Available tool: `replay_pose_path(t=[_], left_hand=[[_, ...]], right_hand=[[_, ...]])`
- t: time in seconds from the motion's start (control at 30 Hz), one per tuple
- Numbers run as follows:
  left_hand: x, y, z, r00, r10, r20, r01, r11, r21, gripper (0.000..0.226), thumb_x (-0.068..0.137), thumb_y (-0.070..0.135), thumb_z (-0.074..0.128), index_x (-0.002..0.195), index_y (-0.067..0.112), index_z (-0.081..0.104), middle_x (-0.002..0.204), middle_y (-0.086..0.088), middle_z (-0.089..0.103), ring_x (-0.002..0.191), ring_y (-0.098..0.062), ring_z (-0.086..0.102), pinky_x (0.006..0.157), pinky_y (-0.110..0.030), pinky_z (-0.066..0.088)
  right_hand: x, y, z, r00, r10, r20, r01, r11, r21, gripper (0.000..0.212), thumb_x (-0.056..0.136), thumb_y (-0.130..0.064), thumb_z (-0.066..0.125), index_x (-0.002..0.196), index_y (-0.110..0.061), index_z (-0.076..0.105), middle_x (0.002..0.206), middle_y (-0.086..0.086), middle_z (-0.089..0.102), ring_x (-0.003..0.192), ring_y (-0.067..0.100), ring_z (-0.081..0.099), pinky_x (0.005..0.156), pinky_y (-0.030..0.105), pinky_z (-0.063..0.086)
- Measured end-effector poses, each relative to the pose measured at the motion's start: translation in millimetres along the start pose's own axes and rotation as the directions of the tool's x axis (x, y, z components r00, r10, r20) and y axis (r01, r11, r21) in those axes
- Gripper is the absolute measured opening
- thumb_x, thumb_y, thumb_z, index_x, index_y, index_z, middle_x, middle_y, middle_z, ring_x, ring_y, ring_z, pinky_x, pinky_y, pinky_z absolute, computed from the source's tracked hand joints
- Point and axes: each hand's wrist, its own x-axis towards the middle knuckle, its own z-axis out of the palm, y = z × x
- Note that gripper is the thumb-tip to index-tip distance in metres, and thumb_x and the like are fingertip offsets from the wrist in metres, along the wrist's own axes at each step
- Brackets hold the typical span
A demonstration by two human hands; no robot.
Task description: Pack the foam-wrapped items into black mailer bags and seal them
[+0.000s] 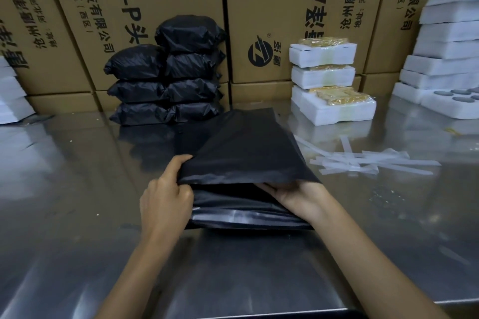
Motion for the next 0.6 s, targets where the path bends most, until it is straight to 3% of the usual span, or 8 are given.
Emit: replay_pose_path(t=[0.07,0.13,0.2,0.3,0.37,0.43,0.53,0.6], left_hand=[[-13.4,-9.4,1.5,0.997,0.022,0.075,-0.024,0.999,0.024,0.062,0.076,-0.003,0.048,0.124,0.036,0.055,0.074,-0.004,0.066,0.064,-0.028,0.058,0.061,-0.044,0.047],[-26.3,-16.9,4.9,0.983,0.046,0.18,-0.058,0.996,0.065,0.06,0.078,0.0,0.051,0.126,0.037,0.053,0.085,-0.003,0.07,0.076,-0.032,0.062,0.066,-0.043,0.048],[-36.0,-20.8,8.6,0.958,0.073,0.278,-0.117,0.983,0.145,0.059,0.08,0.005,0.053,0.13,0.037,0.051,0.089,-0.001,0.07,0.081,-0.03,0.063,0.064,-0.039,0.046],[-41.4,-22.9,9.0,0.926,0.143,0.351,-0.249,0.927,0.279,0.055,0.085,0.015,0.057,0.134,0.038,0.047,0.084,0.003,0.068,0.076,-0.026,0.065,0.055,-0.033,0.04],[-38.3,-23.0,5.2,0.903,0.166,0.397,-0.3,0.904,0.306,0.051,0.087,0.026,0.057,0.135,0.041,0.045,0.092,0.008,0.068,0.084,-0.021,0.066,0.059,-0.031,0.041],[-31.3,-21.5,-0.4,0.849,0.145,0.508,-0.325,0.901,0.287,0.048,0.086,0.051,0.056,0.132,0.045,0.046,0.102,0.02,0.058,0.097,-0.007,0.057,0.069,-0.027,0.042],[-9.9,-14.4,-11.6,0.734,0.099,0.672,-0.283,0.944,0.169,0.072,0.064,0.095,0.037,0.108,0.043,0.06,0.097,0.023,0.043,0.1,0.002,0.045,0.086,-0.025,0.042],[10.8,-2.9,-14.6,0.796,0.161,0.584,-0.223,0.974,0.035,0.073,0.065,0.099,0.03,0.084,0.036,0.062,0.093,0.015,0.046,0.095,0.002,0.046,0.082,-0.028,0.042]], right_hand=[[-4.1,0.4,-3.6,0.977,0.077,-0.199,-0.102,0.988,-0.118,0.027,0.103,-0.001,0.035,0.125,-0.002,0.051,0.149,0.024,0.047,0.132,0.039,0.049,0.106,0.05,0.039],[-9.1,-1.9,-12.6,0.986,-0.004,-0.168,-0.002,0.999,-0.038,0.026,0.103,-0.003,0.045,0.126,-0.004,0.057,0.125,0.022,0.064,0.108,0.037,0.062,0.083,0.049,0.052],[-24.8,-5.8,-21.1,0.994,-0.044,-0.104,0.039,0.998,-0.048,0.027,0.101,-0.003,0.052,0.126,-0.008,0.061,0.112,0.018,0.069,0.102,0.033,0.065,0.08,0.045,0.056],[-50.2,-6.7,-30.9,0.999,-0.04,0.025,0.047,0.879,-0.474,0.03,0.101,-0.001,0.051,0.127,-0.01,0.062,0.118,0.009,0.073,0.11,0.025,0.07,0.09,0.036,0.059],[-67.7,-16.7,-40.0,0.993,0.044,0.108,0.04,0.737,-0.674,0.025,0.101,-0.004,0.053,0.123,-0.002,0.065,0.116,0.009,0.074,0.108,0.022,0.071,0.09,0.027,0.059],[-87.0,-36.2,-51.3,0.984,0.112,0.14,0.041,0.619,-0.785,0.024,0.099,-0.013,0.057,0.114,0.0,0.071,0.112,0.014,0.075,0.103,0.026,0.073,0.088,0.029,0.059],[-105.9,-70.5,-52.2,0.99,0.072,0.117,0.063,0.521,-0.851,0.028,0.1,-0.016,0.054,0.095,-0.006,0.08,0.099,0.019,0.077,0.084,0.028,0.076,0.067,0.027,0.062],[-106.7,-92.2,-45.9,0.995,-0.049,0.092,0.104,0.476,-0.873,0.033,0.098,-0.016,0.053,0.082,-0.009,0.081,0.087,0.021,0.076,0.064,0.024,0.072,0.051,0.025,0.056]])
